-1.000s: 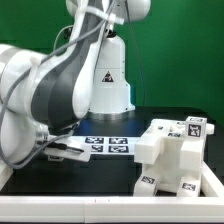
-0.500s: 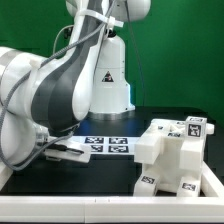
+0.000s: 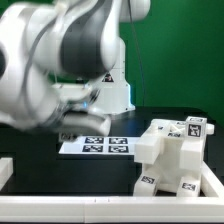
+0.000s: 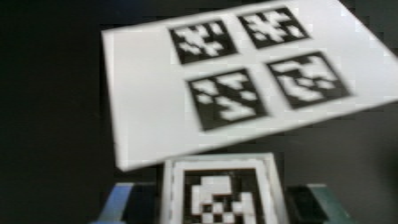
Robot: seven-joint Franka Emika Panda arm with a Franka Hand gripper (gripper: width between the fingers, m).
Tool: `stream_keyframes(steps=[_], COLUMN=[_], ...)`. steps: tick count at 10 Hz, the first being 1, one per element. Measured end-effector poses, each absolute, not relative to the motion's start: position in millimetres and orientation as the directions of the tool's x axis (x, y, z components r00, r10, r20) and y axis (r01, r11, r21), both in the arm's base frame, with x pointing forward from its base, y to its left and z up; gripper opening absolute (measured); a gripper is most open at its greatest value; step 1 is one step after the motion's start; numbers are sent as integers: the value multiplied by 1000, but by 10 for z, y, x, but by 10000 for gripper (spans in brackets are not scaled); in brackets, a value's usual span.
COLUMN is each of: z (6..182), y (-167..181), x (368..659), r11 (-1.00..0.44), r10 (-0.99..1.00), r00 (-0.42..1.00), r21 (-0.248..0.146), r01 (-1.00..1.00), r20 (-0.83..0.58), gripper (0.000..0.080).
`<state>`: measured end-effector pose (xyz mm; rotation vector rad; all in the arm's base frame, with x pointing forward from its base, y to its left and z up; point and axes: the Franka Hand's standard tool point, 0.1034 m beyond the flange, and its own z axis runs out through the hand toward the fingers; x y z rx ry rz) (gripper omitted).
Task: Assemble chair
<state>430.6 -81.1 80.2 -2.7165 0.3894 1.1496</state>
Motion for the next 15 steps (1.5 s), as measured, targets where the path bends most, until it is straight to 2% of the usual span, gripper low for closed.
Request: stream_keyframes(steps=[1, 3, 4, 5, 6, 7, 8, 9, 11, 12, 13, 14, 15], z=[921, 830, 849, 1038, 1250, 1451, 1549, 1460, 1447, 1362, 1287, 1313, 1376], y=[-712, -777, -758, -597, -354, -118, 97, 55, 16, 1, 86, 277, 472], x=[4234, 4299, 4356, 4508, 4562, 4670, 4684, 4532, 4630, 4680, 4718, 4874, 5089], r11=[-962, -961, -965, -982, -986, -986, -987, -982, -981, -983, -984, -983, -992], r10=[-162, -191, -198, -169, -148, -162, -157, -183, -192, -185, -176, -183, -125], r00=[736, 802, 851, 932, 961, 979, 988, 983, 971, 957, 960, 953, 936], r21=[-63, -56, -55, -26, -37, -29, -26, -39, -41, -32, -25, -33, -26], r01=[-267, -269, -256, -187, -161, -167, -157, -183, -188, -182, -175, -181, -124], r20=[-657, -567, -487, -322, -233, -125, -2, 8, 140, 226, 220, 242, 329], gripper=[279, 281, 281, 281, 281, 281, 281, 281, 281, 281, 281, 281, 281])
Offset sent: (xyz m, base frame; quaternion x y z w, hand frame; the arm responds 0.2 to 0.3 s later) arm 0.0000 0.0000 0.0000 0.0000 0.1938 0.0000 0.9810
